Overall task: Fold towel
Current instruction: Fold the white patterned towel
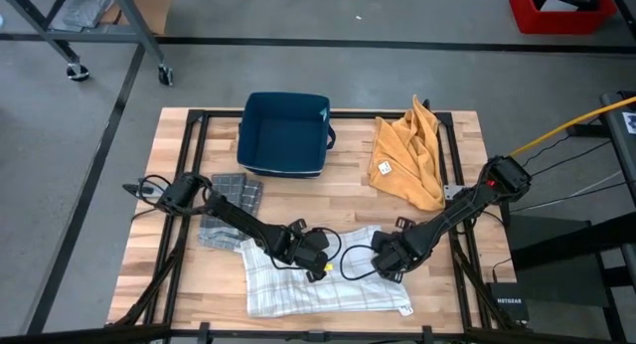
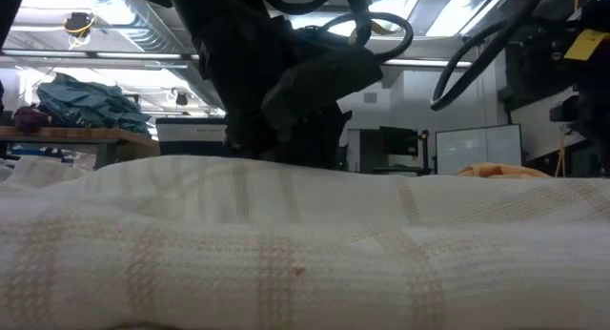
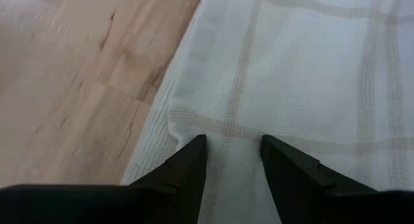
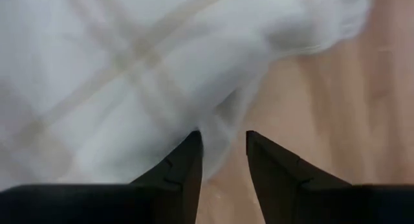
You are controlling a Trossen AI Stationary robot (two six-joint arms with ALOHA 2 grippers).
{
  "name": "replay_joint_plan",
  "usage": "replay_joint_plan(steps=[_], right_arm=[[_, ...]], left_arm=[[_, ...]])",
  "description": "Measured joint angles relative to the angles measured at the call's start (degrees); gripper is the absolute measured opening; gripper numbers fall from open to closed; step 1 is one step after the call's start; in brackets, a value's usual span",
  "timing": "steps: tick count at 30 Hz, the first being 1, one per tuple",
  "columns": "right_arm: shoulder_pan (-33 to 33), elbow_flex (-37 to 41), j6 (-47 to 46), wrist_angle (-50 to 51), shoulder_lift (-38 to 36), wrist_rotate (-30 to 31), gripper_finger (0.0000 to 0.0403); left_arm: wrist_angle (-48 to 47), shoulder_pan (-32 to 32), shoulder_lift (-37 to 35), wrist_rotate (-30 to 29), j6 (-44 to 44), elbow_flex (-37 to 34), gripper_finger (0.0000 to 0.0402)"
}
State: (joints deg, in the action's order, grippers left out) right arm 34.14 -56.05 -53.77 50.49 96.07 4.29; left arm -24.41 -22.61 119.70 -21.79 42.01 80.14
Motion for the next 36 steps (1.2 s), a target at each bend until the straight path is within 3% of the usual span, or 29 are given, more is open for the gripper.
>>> replay_joint_plan(steps=[6,13,21,25,30,36], right_arm=[[0.0,0.0,-0.7,3.8,0.0,1.8,0.0124],[0.0,0.0,-7.6,9.9,0.0,2.1,0.0124],[0.0,0.0,-15.0,14.3,0.0,-4.4,0.0124],[0.0,0.0,-13.5,11.7,0.0,-6.2,0.0124],[0.0,0.0,-6.0,11.5,0.0,-12.6,0.0124],[0.1,0.0,-4.6,8.6,0.0,-14.4,0.0123]], left_arm=[[-0.2,0.0,0.1,0.3,0.0,0.0,0.0143],[-0.4,0.0,0.1,0.5,0.0,-0.1,0.0143],[-0.4,0.0,0.2,0.6,0.0,-0.1,0.0143],[-0.4,0.0,0.2,0.6,0.0,-0.1,0.0143],[-0.4,0.0,0.2,0.6,0.0,-0.2,0.0143],[-0.4,0.0,0.2,0.6,0.0,-0.2,0.0143]])
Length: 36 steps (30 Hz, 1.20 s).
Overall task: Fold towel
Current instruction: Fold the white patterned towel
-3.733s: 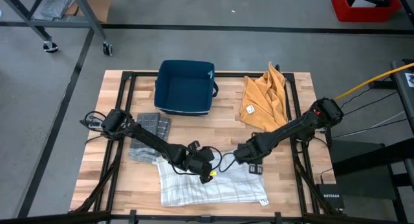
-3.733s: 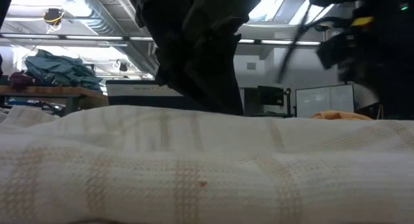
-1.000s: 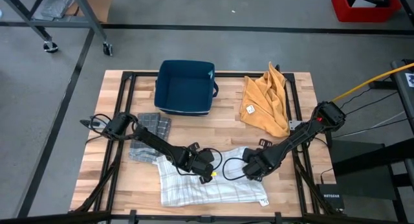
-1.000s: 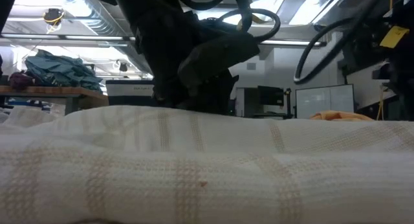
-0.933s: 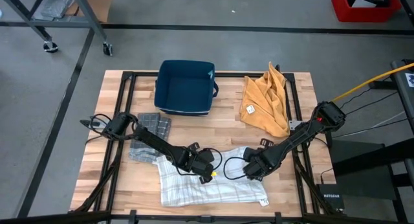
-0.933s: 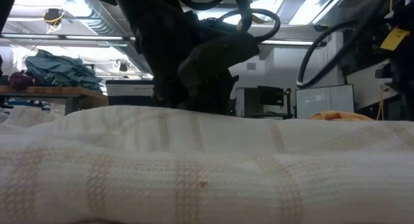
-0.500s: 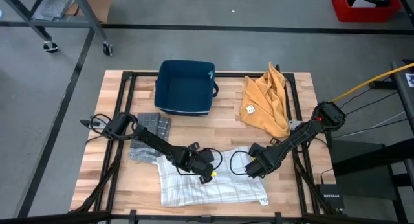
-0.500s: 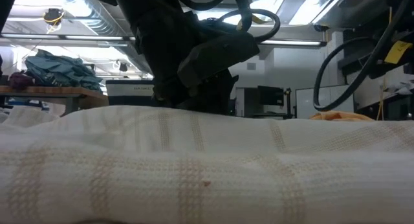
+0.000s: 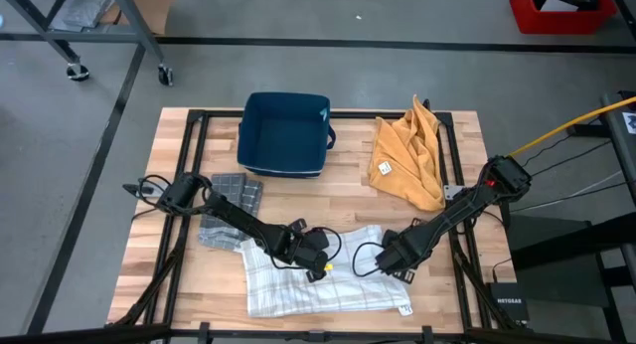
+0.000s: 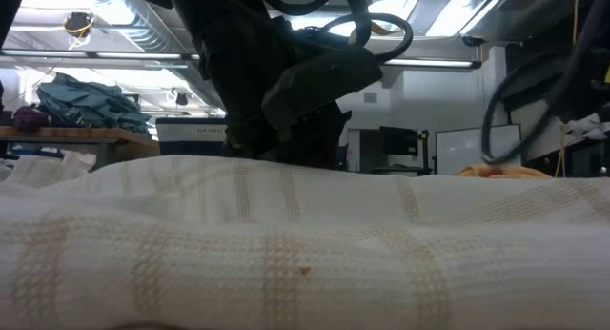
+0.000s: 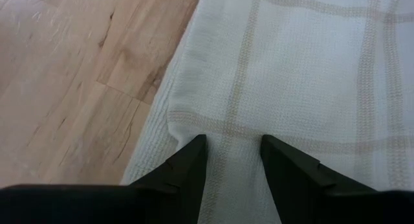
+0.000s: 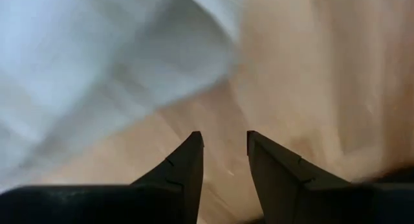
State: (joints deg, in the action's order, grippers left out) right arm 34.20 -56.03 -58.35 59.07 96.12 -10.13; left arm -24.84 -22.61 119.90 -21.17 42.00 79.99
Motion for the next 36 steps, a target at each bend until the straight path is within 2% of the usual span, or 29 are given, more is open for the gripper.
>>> replay_joint_plan(steps=[2,6,9,16,21,26,36], right_arm=[[0.0,0.0,0.4,-4.3,0.0,0.2,0.0123],[0.0,0.0,0.7,-9.8,0.0,5.0,0.0123],[0.0,0.0,-0.5,-8.1,0.0,6.6,0.0123],[0.0,0.0,-0.9,1.4,0.0,2.9,0.0123],[-0.1,0.0,0.0,0.3,0.0,3.5,0.0123],[-0.1,0.0,0.1,-3.3,0.0,6.9,0.0123],[-0.1,0.0,0.0,-3.6,0.0,15.2,0.0123]], left_arm=[[0.0,0.0,0.0,0.0,0.0,0.0,0.0143],[0.0,0.0,0.0,0.0,0.0,0.0,0.0143],[0.0,0.0,0.0,0.0,-0.2,0.0,0.0143],[0.0,0.0,0.0,0.0,-0.2,0.0,0.0143],[0.0,0.0,0.0,0.0,-0.2,0.0,0.0143],[0.0,0.0,0.0,0.0,-0.2,0.0,0.0143],[0.0,0.0,0.0,0.0,-0.2,0.0,0.0143]])
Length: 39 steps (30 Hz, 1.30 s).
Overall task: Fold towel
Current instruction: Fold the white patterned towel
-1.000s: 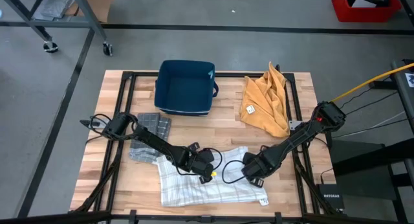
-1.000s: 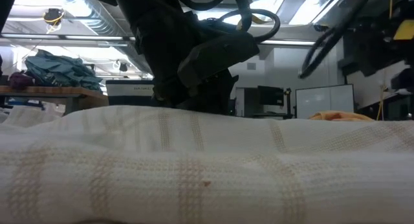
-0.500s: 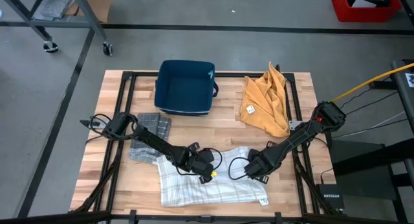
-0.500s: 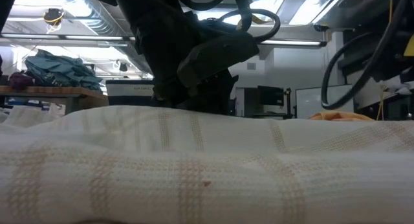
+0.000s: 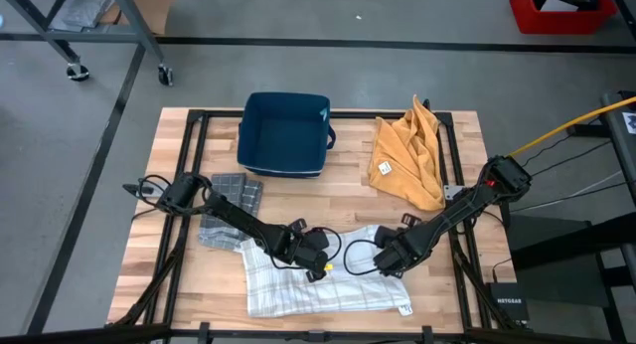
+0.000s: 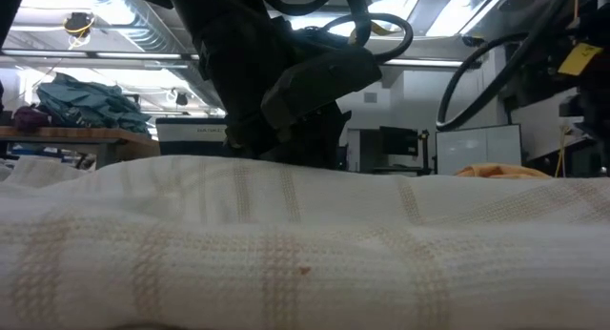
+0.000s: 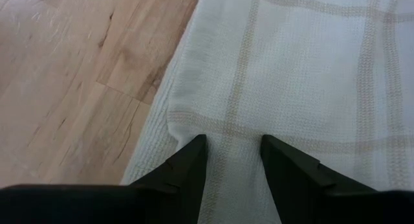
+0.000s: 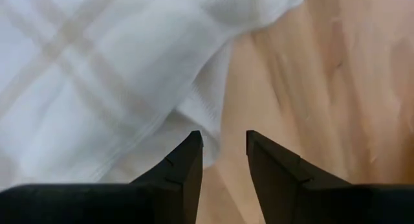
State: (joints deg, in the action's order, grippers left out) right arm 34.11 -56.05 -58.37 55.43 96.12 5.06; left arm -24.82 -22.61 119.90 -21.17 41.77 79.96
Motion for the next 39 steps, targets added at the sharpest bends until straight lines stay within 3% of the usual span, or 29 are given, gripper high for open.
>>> replay_joint_plan(steps=[6,10,19,24,32,35,39], right_arm=[[0.0,0.0,1.1,-4.4,0.0,0.9,0.0123],[0.0,-0.1,6.7,-10.4,0.7,1.0,0.0123],[0.0,0.0,6.3,-1.8,1.9,2.7,0.0123],[0.0,0.0,6.2,-4.8,1.9,7.2,0.0123],[0.0,-0.1,6.2,-7.6,4.8,6.9,0.0121],[0.0,-0.3,6.2,-6.1,5.9,6.9,0.0099],[0.0,-0.2,5.6,-3.1,6.1,7.4,0.0026]], left_arm=[[0.0,0.0,0.0,0.0,0.0,0.0,0.0143],[0.0,0.0,0.0,0.0,0.0,0.0,0.0143],[0.0,0.0,0.0,0.0,-0.2,0.0,0.0143],[0.0,0.1,0.0,0.0,-0.2,0.0,0.0143],[0.0,0.1,0.0,0.0,-0.2,0.0,0.0143],[0.0,0.1,0.0,0.0,-0.2,0.0,0.0143],[0.6,0.0,0.0,0.0,-0.2,0.0,0.0143]])
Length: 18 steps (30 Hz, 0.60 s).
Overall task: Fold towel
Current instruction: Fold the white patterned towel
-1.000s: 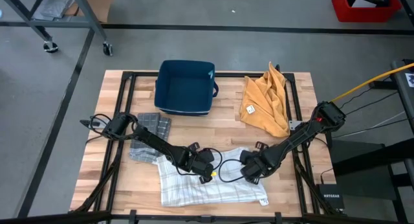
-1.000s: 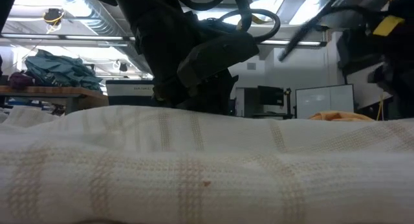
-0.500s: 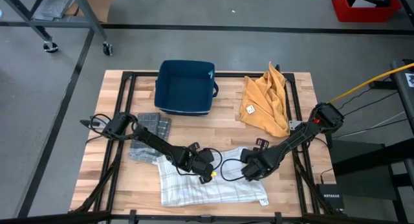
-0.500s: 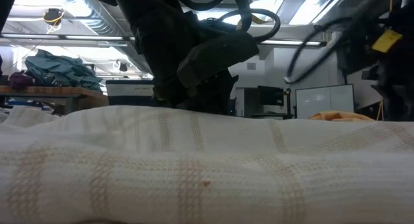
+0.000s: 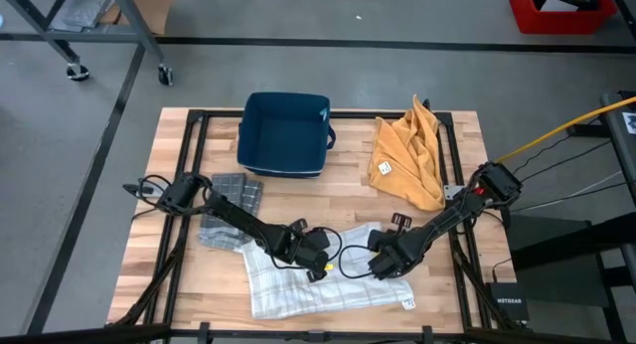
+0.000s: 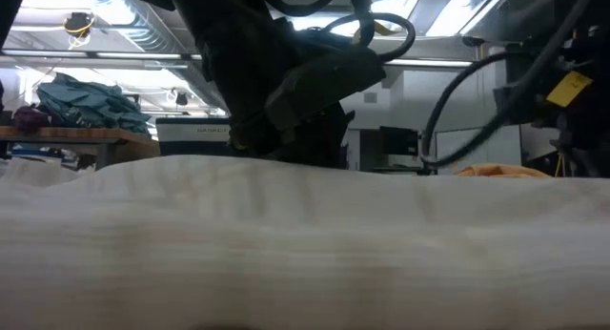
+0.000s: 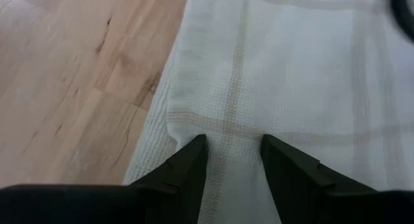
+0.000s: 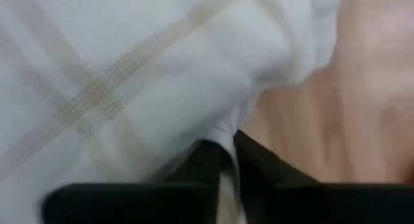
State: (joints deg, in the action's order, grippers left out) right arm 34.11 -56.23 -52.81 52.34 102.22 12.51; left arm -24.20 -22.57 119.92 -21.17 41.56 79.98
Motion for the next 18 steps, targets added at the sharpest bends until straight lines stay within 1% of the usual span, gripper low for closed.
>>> replay_joint_plan(steps=[2,6,10,14,18], right_arm=[[0.0,0.0,-2.3,2.1,0.1,0.9,0.0012],[0.0,0.0,-7.5,8.7,0.1,1.3,0.0022],[0.0,0.1,-8.7,12.6,0.1,0.9,0.0006],[0.0,0.1,-8.8,12.9,0.1,1.0,0.0020],[0.0,0.4,-8.9,14.3,0.2,2.6,0.0029]], left_arm=[[0.2,0.0,0.0,0.0,0.0,0.0,0.0143],[0.4,0.1,0.1,-0.2,0.0,0.0,0.0143],[0.2,0.1,0.1,-0.3,0.0,0.0,0.0143],[0.0,0.1,0.1,-0.3,0.0,0.0,0.0143],[-0.6,0.0,0.0,-0.1,0.0,0.0,0.0143]])
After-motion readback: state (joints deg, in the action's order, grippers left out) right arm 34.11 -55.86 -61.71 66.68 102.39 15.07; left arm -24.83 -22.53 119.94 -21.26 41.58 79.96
